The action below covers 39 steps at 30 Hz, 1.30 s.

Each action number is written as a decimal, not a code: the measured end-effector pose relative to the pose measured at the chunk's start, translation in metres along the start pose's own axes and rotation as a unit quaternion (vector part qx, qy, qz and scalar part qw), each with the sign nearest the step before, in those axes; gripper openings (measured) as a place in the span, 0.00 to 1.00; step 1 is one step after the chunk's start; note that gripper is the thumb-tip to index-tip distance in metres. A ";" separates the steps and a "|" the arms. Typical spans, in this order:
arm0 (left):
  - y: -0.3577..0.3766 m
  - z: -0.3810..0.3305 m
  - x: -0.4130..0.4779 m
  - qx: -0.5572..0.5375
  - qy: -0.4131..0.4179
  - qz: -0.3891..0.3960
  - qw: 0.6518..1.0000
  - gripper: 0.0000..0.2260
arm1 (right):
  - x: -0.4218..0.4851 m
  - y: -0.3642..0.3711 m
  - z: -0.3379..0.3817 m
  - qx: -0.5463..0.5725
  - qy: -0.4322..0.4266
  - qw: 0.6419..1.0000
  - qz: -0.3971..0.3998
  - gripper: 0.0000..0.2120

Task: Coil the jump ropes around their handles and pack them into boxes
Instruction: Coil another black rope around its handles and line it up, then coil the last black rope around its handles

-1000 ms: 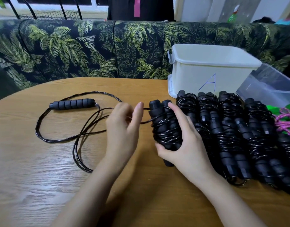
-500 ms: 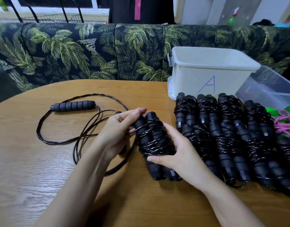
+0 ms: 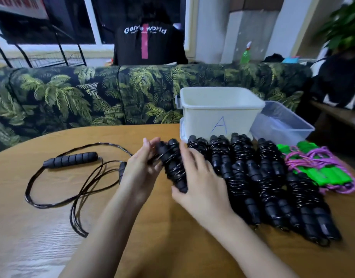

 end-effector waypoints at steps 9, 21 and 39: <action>0.059 0.058 0.022 0.526 0.108 0.183 0.823 0.22 | 0.081 -0.056 -0.161 -0.041 0.212 0.976 -0.029 0.43; 0.051 0.083 0.033 0.561 0.089 0.201 0.798 0.24 | 0.093 -0.018 -0.192 -0.097 0.206 0.974 0.017 0.41; -0.182 -0.095 0.014 0.720 0.169 0.019 0.673 0.11 | 0.059 0.093 0.083 -0.029 -0.191 0.969 0.152 0.26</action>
Point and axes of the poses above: each hand's wrist, its own x-axis towards the middle knuckle, its own y-axis out of the palm, z = x × y, the point moved 5 cm from there along x, towards the middle knuckle, and after that the axes turned 12 degrees about y, right-handed, at the moved point
